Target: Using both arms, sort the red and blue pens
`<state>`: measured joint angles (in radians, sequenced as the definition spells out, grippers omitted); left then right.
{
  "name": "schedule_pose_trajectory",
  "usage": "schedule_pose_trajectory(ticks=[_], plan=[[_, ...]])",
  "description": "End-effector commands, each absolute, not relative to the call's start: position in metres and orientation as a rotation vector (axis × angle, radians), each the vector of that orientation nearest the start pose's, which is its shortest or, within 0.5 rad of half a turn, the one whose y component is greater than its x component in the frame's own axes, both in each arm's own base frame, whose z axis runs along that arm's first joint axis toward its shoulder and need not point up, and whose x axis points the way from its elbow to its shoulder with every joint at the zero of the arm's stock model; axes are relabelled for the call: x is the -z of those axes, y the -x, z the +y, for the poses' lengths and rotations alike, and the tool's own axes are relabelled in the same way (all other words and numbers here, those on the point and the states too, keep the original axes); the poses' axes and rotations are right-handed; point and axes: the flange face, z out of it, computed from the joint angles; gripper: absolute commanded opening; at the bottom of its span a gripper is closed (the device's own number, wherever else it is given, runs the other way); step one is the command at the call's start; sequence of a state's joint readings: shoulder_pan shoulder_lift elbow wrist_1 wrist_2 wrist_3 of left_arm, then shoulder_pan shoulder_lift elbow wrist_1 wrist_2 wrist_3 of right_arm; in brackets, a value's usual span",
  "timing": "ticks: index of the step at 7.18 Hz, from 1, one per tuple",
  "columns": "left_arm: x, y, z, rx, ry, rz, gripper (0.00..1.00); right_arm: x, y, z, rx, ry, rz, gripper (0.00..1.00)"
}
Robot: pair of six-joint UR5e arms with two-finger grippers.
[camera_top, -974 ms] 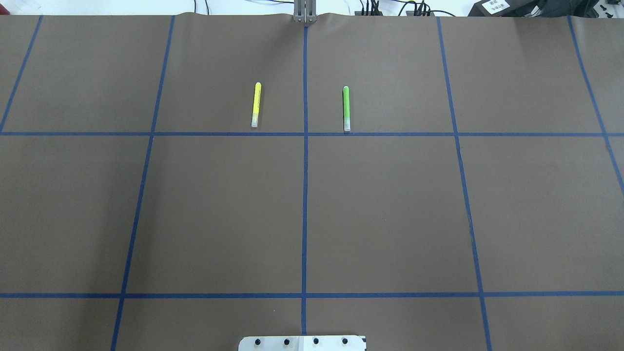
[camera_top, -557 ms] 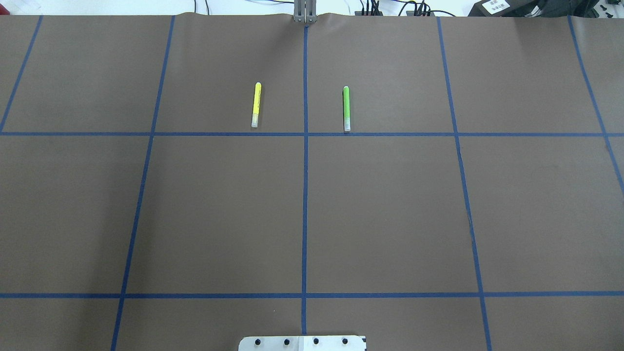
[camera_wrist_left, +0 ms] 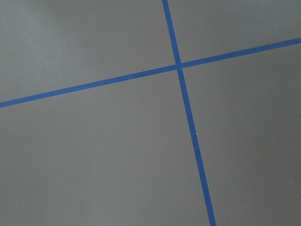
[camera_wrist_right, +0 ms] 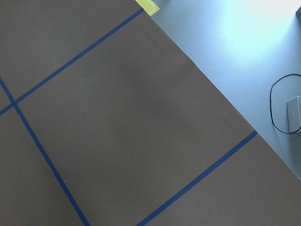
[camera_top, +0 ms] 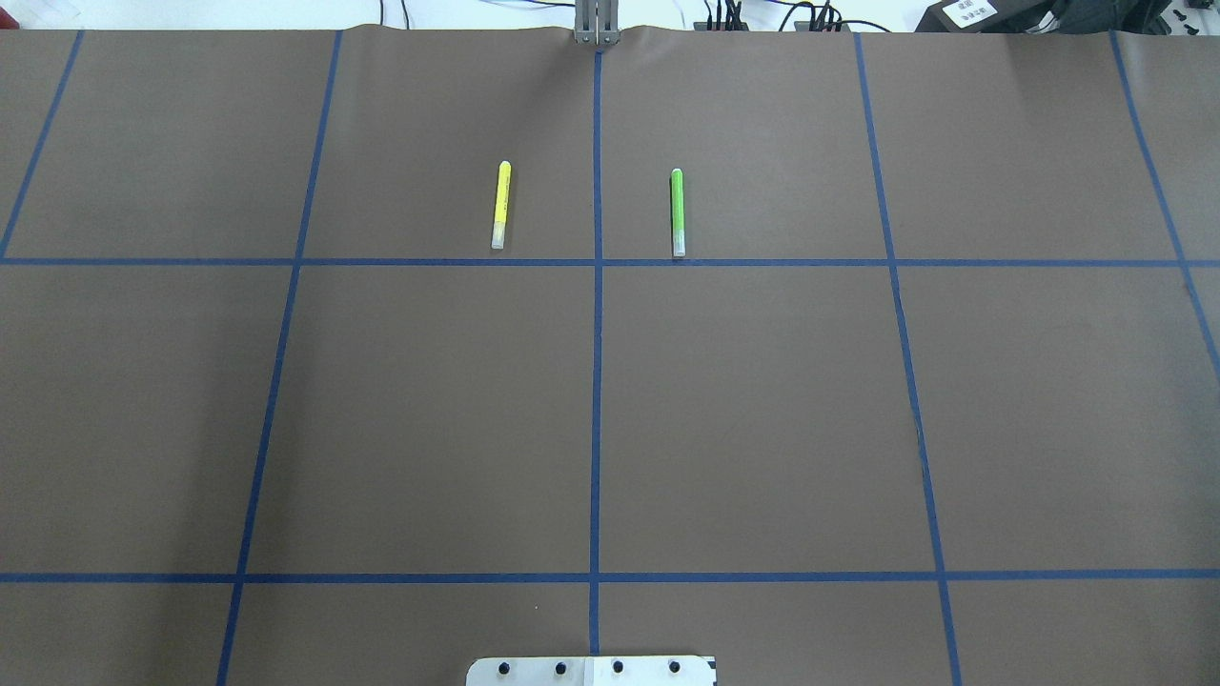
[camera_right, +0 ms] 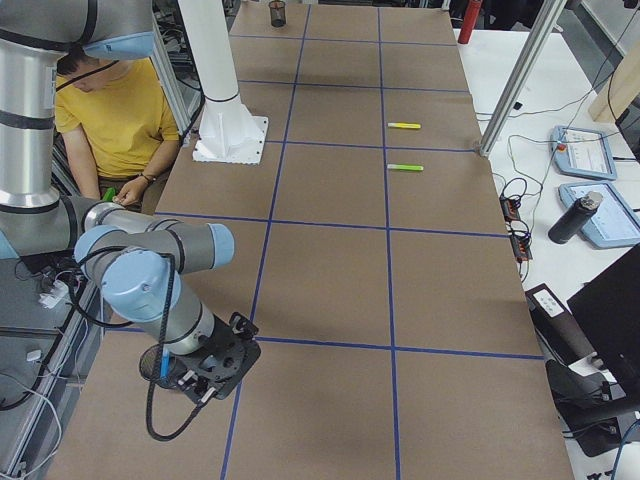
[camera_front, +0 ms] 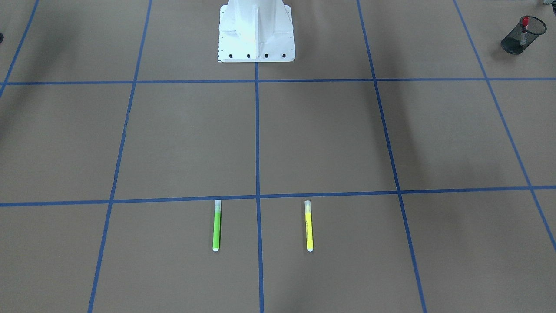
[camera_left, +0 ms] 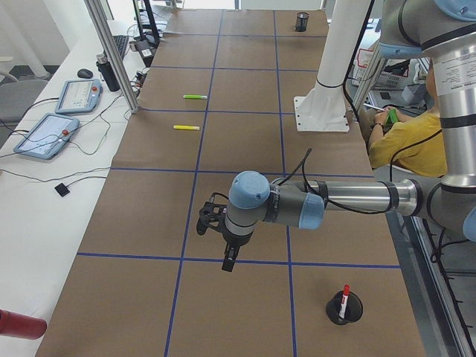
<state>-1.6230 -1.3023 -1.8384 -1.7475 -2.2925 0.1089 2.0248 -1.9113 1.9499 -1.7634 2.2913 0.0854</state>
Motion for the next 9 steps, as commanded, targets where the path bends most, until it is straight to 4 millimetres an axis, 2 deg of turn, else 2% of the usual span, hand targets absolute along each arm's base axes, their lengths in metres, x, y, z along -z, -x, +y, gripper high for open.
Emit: schedule_pose_trajectory(ticks=[1,3,4,5,7,9], plan=[[-0.628,0.087,-0.387,-0.119,-0.228,0.709,1.0,-0.617,-0.148,-0.335,-0.5,-0.003,-0.737,1.0],[-0.625,0.087,-0.389,-0.122,-0.235,0.71,1.0,-0.61,-0.109,-0.364,-0.363,-0.016,-0.742,1.0],[-0.623,0.087,-0.389,-0.123,-0.238,0.71,1.0,-0.61,-0.088,-0.37,-0.293,-0.003,-0.738,1.0],[-0.622,0.087,-0.39,-0.124,-0.241,0.71,1.0,-0.61,-0.077,-0.372,-0.215,-0.011,-0.736,1.0],[-0.624,0.087,-0.388,-0.123,-0.236,0.712,1.0,-0.625,-0.06,-0.37,-0.075,-0.004,-0.723,1.0],[-0.625,0.087,-0.388,-0.123,-0.234,0.712,1.0,-0.632,-0.06,-0.365,0.007,-0.021,-0.722,1.0]])
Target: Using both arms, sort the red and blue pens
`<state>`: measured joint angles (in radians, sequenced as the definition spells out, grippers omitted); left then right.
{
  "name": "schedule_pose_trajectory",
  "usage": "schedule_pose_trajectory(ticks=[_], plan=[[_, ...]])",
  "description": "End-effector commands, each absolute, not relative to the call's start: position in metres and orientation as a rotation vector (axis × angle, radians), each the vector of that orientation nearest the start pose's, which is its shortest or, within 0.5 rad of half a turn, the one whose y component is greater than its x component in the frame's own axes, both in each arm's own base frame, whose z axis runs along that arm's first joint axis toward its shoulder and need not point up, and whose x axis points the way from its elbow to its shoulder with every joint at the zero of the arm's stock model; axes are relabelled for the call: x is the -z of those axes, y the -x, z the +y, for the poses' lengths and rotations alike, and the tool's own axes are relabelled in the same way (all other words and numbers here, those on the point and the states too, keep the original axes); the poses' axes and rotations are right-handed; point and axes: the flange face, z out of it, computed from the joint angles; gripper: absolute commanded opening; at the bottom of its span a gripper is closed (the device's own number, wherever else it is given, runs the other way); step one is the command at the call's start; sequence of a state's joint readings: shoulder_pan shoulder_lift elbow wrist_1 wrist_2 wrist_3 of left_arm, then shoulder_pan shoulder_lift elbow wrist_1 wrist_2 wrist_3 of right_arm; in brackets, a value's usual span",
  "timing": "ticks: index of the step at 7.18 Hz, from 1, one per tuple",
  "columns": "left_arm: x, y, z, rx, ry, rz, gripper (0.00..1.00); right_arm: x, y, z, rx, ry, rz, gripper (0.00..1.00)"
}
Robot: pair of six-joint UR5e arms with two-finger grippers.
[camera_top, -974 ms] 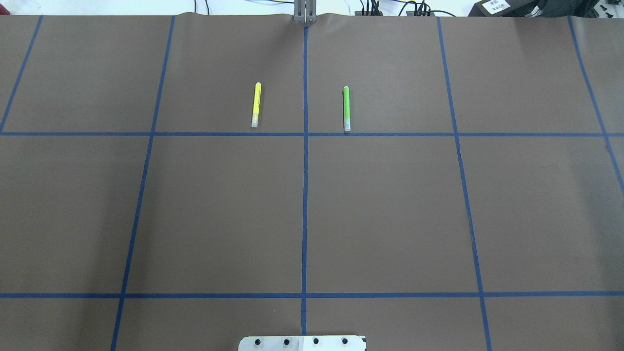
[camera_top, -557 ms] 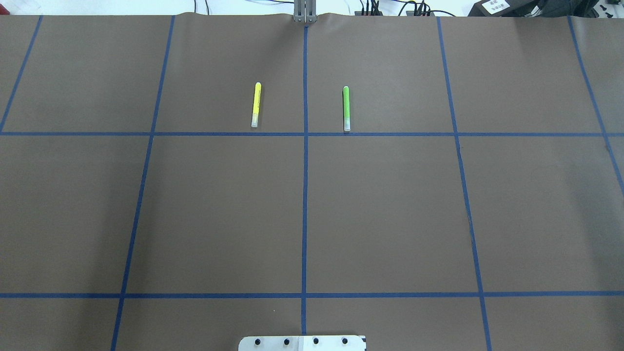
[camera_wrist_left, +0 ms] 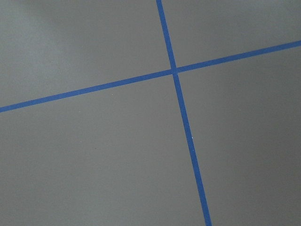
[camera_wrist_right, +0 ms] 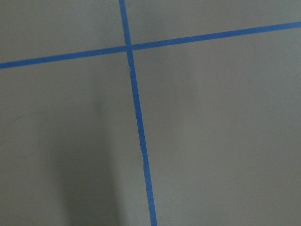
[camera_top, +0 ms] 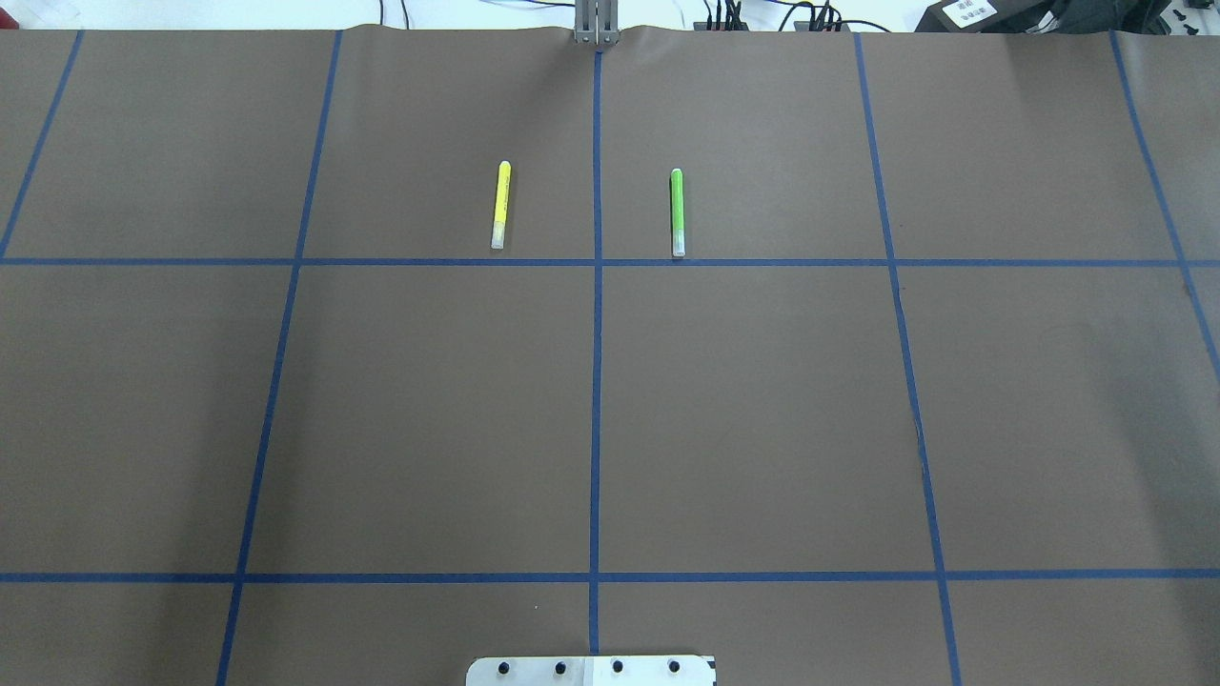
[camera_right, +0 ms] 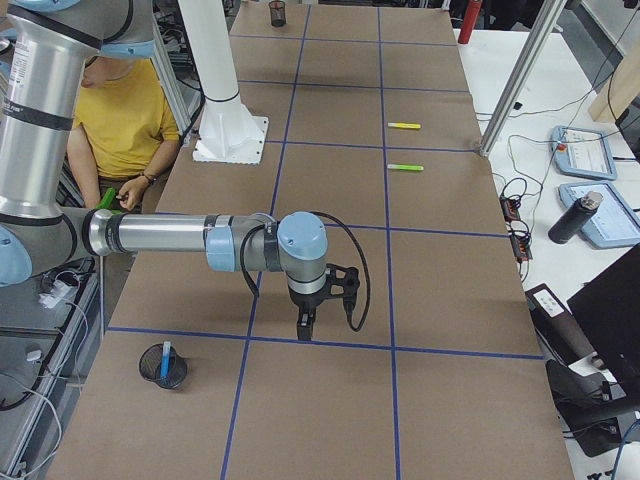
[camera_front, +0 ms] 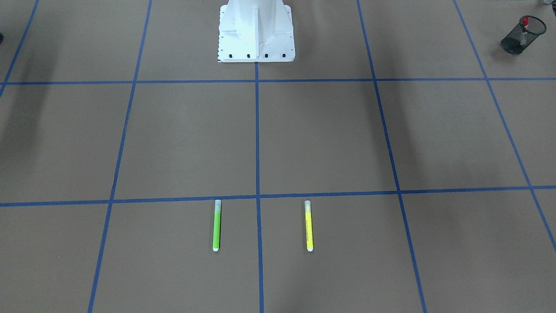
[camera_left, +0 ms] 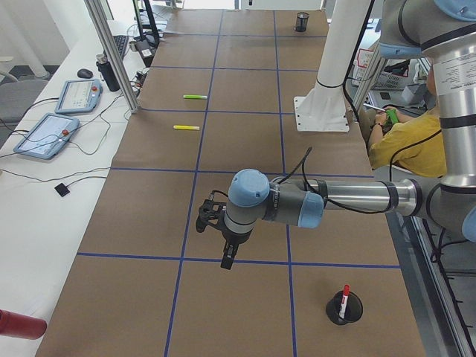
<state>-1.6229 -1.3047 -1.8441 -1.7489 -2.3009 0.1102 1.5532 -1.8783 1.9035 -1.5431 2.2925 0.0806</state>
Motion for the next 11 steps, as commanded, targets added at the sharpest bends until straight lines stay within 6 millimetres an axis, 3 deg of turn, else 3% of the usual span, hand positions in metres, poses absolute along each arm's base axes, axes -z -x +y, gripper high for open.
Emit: schedule_pose_trajectory(ticks=[1,11], plan=[[-0.6264,0.0866,-0.3876,-0.123,-0.23,0.712,1.0,-0.6343,-0.0592,-0.3626,0.005,-0.014,-0.722,1.0],[-0.6292,0.0851,-0.3836,-0.123,-0.221,0.715,1.0,-0.6368,-0.0589,-0.3631,-0.01,-0.007,-0.726,1.0]])
